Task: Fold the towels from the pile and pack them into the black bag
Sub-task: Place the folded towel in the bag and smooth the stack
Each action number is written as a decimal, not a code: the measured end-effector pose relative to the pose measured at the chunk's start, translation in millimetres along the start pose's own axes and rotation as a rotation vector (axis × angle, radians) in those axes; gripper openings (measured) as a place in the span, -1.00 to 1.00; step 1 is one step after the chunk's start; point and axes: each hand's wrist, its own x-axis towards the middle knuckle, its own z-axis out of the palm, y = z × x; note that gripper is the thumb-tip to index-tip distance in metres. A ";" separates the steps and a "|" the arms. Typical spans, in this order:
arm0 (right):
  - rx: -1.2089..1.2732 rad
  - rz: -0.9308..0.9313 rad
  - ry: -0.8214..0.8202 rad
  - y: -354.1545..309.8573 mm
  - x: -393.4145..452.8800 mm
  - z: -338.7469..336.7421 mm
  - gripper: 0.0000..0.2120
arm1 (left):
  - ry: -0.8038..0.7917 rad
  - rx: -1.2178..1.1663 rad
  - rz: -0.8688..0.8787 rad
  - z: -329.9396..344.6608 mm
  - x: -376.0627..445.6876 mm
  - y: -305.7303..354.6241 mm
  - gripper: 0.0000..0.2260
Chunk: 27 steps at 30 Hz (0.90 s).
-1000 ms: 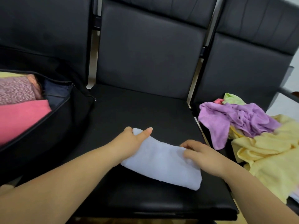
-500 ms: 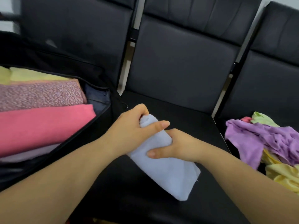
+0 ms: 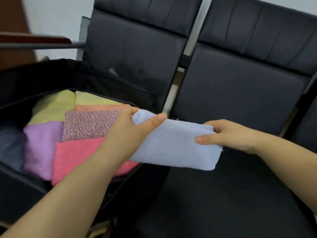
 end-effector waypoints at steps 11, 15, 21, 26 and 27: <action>0.041 -0.132 0.127 -79.2 79.8 8.0 -0.54 | 0.018 -0.139 0.073 -75.1 23.4 -1.0 -0.84; 0.237 -0.245 0.242 -119.8 121.2 13.8 -0.44 | 0.212 0.048 0.097 -112.2 64.3 8.5 -0.85; 0.201 -0.330 0.634 -151.6 183.4 65.2 -0.65 | 0.310 0.210 -0.063 -141.9 143.0 -12.5 -0.71; -0.388 -0.265 0.621 -140.7 214.9 103.2 -0.64 | 0.339 0.288 -0.234 -136.6 161.4 -63.3 -0.69; -0.443 -0.228 0.584 -137.8 219.9 107.6 -0.63 | 0.319 0.330 -0.251 -134.9 161.1 -68.1 -0.66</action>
